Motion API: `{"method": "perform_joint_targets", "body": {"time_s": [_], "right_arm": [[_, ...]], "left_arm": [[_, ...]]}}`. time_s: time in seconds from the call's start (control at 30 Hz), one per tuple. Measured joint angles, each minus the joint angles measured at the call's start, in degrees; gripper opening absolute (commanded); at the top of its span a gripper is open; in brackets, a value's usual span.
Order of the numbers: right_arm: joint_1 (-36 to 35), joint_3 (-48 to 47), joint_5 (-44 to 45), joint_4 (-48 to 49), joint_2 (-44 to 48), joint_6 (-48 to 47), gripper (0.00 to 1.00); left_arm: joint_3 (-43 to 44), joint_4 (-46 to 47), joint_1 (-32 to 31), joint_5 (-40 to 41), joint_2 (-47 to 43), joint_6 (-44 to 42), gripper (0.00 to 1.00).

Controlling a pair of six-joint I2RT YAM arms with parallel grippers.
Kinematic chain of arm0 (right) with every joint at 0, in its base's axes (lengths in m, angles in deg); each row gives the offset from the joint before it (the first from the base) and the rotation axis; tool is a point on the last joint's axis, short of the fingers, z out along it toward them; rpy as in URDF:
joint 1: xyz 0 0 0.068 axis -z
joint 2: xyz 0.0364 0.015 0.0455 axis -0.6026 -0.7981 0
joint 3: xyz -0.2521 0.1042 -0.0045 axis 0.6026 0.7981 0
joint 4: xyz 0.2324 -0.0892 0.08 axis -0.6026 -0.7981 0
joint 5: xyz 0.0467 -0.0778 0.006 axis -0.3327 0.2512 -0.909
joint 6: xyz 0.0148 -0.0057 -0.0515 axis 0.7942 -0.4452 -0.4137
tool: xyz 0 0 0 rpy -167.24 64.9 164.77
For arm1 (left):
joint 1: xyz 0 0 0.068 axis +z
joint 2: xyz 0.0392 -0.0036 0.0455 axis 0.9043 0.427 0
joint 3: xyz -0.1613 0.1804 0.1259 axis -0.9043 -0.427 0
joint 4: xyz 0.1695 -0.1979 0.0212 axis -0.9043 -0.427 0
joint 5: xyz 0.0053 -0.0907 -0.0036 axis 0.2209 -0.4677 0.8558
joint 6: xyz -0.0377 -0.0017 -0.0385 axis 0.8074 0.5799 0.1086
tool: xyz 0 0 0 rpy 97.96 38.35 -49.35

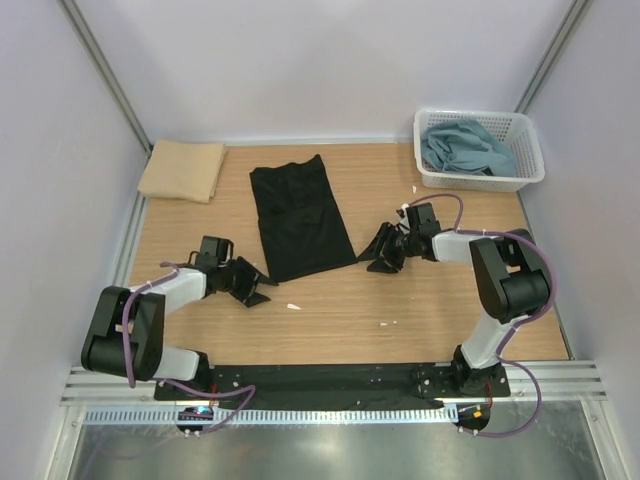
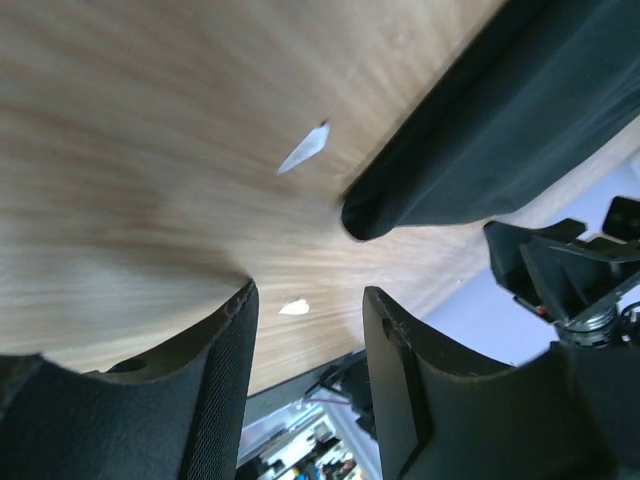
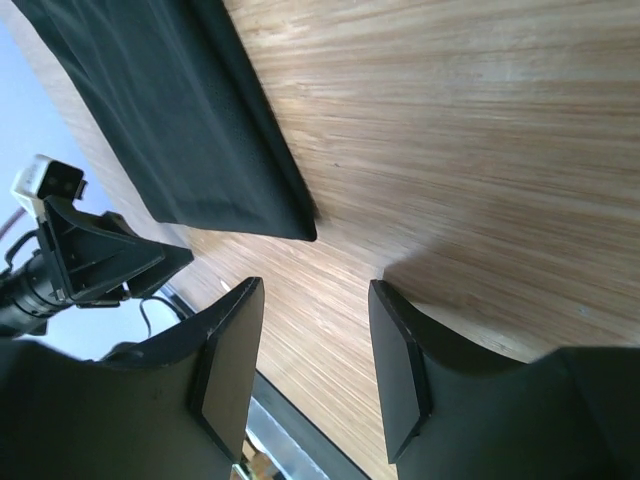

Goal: Fold and stack the t-shirts
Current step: Fold the tshirt

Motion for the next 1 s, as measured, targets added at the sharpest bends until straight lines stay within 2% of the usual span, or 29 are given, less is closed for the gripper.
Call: {"method": "perform_joint_targets", "body": {"time_s": [0.4,0.6,1.0], "right_arm": [[-1.3,2.0,-0.2,9.9,-2.5,9.3,0.44],[-1.9,2.5,0.4,11.4,-2.5,10.5,0.43],[-2.7,3.0,0.8,13.3,-2.8,12.4,0.43]], "left_arm": [[-4.4,10.2,0.0,4.3,-2.0,13.4,0.49],[-6.4,13.8,0.0,4.5,-2.0,17.9,0.43],[-6.1,19.1,0.0,4.8,2.0,20.7,0.31]]}}
